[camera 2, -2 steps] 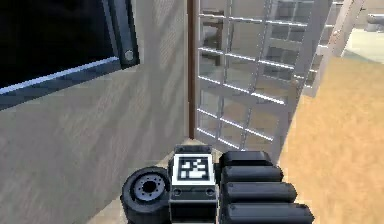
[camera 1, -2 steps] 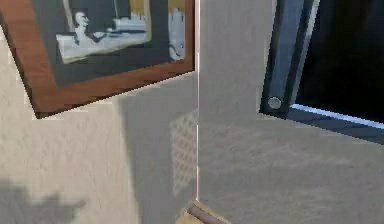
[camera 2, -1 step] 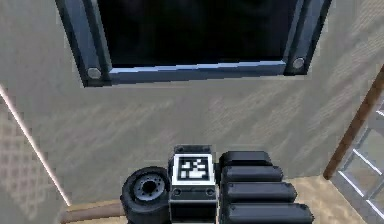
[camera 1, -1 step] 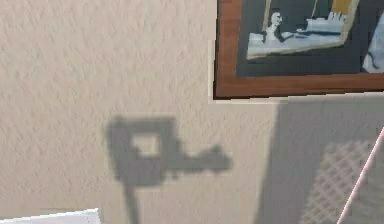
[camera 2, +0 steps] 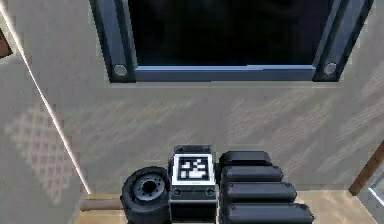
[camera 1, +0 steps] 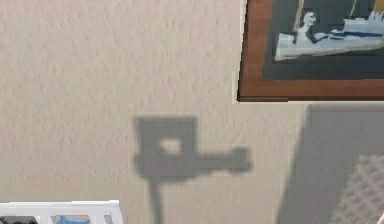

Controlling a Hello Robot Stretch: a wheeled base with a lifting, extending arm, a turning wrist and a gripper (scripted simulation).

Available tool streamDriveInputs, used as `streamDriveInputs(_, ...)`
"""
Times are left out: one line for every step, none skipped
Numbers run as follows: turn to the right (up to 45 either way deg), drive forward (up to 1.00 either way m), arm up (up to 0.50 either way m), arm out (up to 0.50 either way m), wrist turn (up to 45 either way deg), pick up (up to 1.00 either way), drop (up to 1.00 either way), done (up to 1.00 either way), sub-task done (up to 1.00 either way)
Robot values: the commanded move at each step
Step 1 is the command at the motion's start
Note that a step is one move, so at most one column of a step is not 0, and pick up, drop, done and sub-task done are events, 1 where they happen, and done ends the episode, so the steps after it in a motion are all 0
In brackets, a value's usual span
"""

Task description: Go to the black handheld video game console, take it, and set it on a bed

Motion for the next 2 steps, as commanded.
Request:
streamDriveInputs(0.0, 0.25, 0.00, 0.00, 0.0, 0.00, 0.00, 0.00, 0.00)
streamDriveInputs(45.0, 0.00, 0.00, 0.00, 0.0, 0.00, 0.00, 0.00, 0.00)
